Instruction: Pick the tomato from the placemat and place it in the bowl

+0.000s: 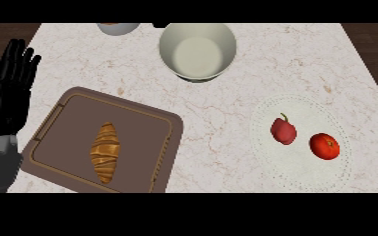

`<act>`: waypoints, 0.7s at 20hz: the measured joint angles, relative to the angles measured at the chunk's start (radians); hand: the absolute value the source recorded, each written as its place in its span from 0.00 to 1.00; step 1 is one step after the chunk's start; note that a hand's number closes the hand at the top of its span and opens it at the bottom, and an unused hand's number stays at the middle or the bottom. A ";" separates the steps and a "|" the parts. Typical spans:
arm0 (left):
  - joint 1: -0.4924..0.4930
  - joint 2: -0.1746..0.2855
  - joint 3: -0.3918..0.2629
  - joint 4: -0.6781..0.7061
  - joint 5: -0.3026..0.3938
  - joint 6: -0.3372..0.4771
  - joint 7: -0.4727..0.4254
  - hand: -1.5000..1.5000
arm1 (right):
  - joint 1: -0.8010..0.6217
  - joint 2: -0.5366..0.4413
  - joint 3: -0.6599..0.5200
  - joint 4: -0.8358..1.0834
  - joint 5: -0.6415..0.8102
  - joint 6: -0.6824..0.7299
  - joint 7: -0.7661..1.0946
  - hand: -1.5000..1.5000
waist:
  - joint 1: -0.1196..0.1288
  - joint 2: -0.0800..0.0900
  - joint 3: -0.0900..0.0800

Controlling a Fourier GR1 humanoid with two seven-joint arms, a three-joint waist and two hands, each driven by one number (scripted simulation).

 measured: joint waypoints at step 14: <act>-0.036 -0.054 0.047 0.016 -0.064 -0.042 0.024 0.50 | -0.184 0.198 0.148 0.155 0.306 0.069 -0.010 0.00 | 0.011 0.002 0.001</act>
